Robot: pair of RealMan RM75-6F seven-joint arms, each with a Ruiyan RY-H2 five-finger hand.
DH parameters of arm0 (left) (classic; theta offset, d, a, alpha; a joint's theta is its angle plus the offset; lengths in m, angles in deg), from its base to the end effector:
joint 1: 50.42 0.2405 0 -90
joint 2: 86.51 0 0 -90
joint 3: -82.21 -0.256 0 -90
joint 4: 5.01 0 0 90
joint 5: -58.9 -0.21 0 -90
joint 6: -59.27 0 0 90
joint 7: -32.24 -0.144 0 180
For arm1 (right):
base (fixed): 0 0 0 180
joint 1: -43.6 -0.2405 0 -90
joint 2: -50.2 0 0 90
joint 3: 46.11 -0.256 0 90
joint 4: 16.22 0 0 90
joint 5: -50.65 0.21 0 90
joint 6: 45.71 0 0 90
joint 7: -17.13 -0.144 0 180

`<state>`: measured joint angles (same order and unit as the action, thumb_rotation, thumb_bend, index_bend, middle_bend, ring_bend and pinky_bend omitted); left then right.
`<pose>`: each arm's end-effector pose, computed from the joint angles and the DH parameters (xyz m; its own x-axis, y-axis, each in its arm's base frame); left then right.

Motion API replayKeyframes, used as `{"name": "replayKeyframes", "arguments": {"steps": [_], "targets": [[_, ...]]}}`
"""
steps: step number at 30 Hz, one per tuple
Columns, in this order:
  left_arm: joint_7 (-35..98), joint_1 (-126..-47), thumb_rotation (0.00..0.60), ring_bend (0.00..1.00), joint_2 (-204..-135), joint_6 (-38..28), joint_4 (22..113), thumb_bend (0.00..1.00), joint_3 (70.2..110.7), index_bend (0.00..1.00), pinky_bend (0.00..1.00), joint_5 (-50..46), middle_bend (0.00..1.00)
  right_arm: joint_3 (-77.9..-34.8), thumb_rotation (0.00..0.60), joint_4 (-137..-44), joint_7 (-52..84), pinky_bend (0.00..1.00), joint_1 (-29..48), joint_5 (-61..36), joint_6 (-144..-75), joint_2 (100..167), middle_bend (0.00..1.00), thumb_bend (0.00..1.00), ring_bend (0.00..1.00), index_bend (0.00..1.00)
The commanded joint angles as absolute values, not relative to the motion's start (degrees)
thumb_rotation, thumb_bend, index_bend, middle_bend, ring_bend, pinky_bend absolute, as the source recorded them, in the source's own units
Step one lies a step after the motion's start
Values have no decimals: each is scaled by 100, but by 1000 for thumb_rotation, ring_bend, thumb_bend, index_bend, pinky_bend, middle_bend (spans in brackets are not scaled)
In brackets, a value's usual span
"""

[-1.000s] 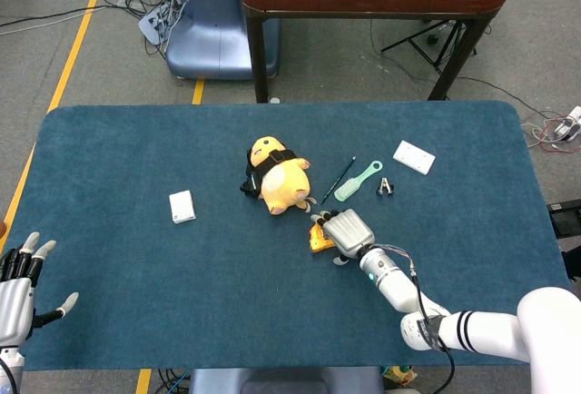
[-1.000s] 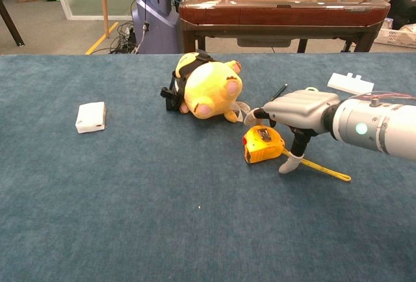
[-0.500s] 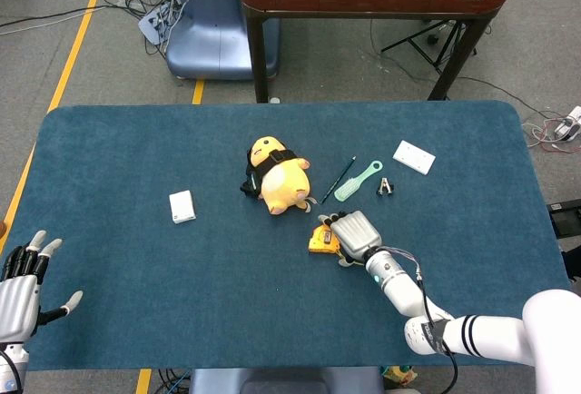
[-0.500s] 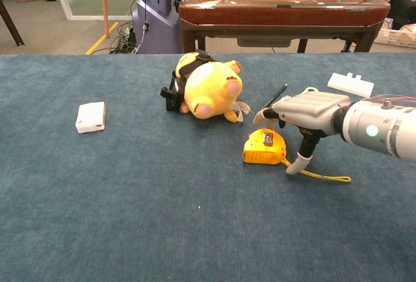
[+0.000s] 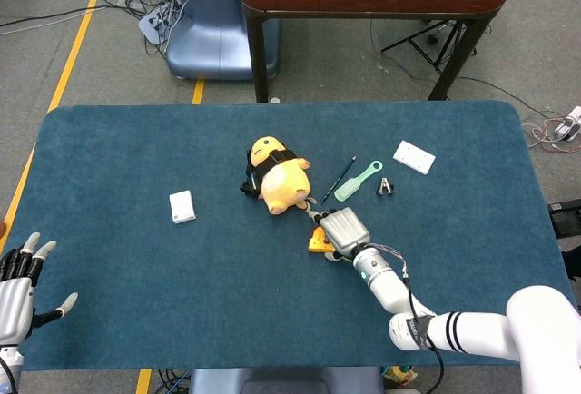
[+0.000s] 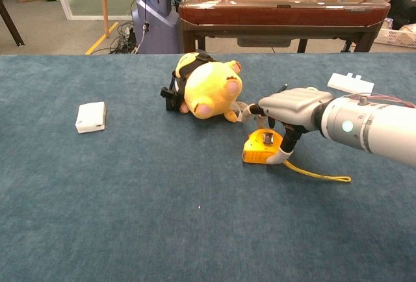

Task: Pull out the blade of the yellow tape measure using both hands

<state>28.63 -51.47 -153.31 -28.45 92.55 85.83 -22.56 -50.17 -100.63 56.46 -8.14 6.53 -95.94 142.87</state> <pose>-0.3074 0.1613 0.1480 0.3232 -0.0203 0.9461 0.9398 0.1240 -0.3184 -0.1406 -0.3359 -0.0629 0.6641 -0.3790 0.6445 -0.7423 -0.4368 0.5080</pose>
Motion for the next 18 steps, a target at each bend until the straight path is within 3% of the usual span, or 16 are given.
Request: {"name": "replayKeyframes", "arguments": {"steps": [1, 8, 13, 18], "targets": [[2873, -5138, 600, 0, -15329, -2857, 9251, 175, 8584, 136, 0, -2256, 0, -4990, 600, -10085, 5685, 403, -820, 707, -9619, 14290, 343, 289, 306, 194], [2887, -5141, 600, 0, -15367, -2857, 9220, 175, 8590, 136, 0, -2252, 0, -4949, 600, -10121, 5724, 404, -836, 804, -9629, 14277, 367, 314, 320, 247], [2893, -5209, 600, 0, -15362, -2777, 9208, 175, 8624, 136, 0, -2251, 0, -4958, 600, -10151, 5720, 404, -849, 851, -9656, 14264, 429, 450, 367, 342], [3114, -5459, 600, 0, -15280, -2501, 9336, 175, 8764, 136, 0, -2273, 0, -5121, 600, -10460, 5637, 404, -893, 789, -9761, 14120, 548, 658, 461, 503]]}}
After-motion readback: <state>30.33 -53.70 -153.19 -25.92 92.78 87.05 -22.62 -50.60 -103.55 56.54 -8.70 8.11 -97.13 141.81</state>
